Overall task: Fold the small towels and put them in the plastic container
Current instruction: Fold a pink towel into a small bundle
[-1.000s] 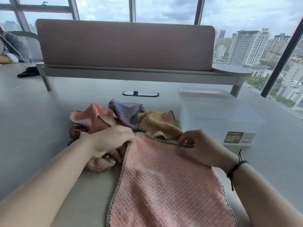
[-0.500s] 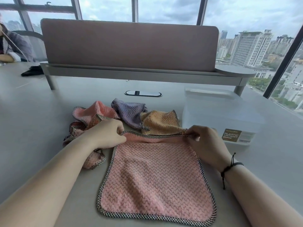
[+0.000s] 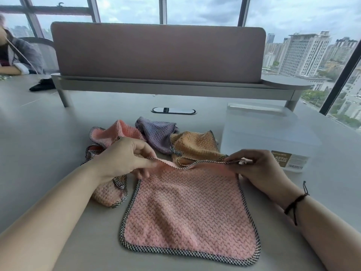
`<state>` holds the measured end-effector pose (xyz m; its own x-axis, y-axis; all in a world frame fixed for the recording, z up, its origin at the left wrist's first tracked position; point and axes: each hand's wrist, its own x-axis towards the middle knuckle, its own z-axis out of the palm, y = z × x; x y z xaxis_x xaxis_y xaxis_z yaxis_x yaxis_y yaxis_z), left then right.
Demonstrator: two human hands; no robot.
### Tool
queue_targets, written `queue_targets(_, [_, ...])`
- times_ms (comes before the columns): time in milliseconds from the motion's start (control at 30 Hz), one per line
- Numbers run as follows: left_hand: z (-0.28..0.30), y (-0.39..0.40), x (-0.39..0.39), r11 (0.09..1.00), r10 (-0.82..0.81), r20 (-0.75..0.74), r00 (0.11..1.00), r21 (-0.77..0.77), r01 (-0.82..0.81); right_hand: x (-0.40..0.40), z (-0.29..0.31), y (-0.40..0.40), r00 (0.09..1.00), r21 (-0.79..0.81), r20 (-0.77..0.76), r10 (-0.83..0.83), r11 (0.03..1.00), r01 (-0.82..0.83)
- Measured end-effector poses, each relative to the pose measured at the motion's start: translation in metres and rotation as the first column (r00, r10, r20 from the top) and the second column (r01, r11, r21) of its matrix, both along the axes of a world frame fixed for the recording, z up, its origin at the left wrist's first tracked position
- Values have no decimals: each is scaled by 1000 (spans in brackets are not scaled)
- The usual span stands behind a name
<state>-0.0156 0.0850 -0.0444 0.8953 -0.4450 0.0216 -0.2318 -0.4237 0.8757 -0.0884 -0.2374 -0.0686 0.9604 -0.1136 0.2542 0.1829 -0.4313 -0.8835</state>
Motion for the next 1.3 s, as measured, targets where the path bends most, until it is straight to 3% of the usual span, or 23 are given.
queue_targets(100, [1,7,5,998,-69,10,998,13,69,-1,7,-4,988,195,-66,137,973,-122])
queue_targets(200, [1,11,4,989,-134,14,991,71,133,-3,14,-11,960,221,-100,260,947,-233])
queue_targets(467, [4,11,1,985,-165,-3,986,45,165,-9,18,-21,899,-11,-168,405,911,-412])
queue_targets(600, [4,10,-1,991,-136,-94,986,3,137,-13,20,-15,908,-66,-200,367,920,-386])
queue_targets(900, [-2,14,4,995,-68,-74,995,63,73,-9,18,-7,922,-270,-286,261,901,-339])
queue_targets(1300, [-2,8,3,910,-91,167,982,414,14,-11,18,-3,921,-346,-324,217,879,-329])
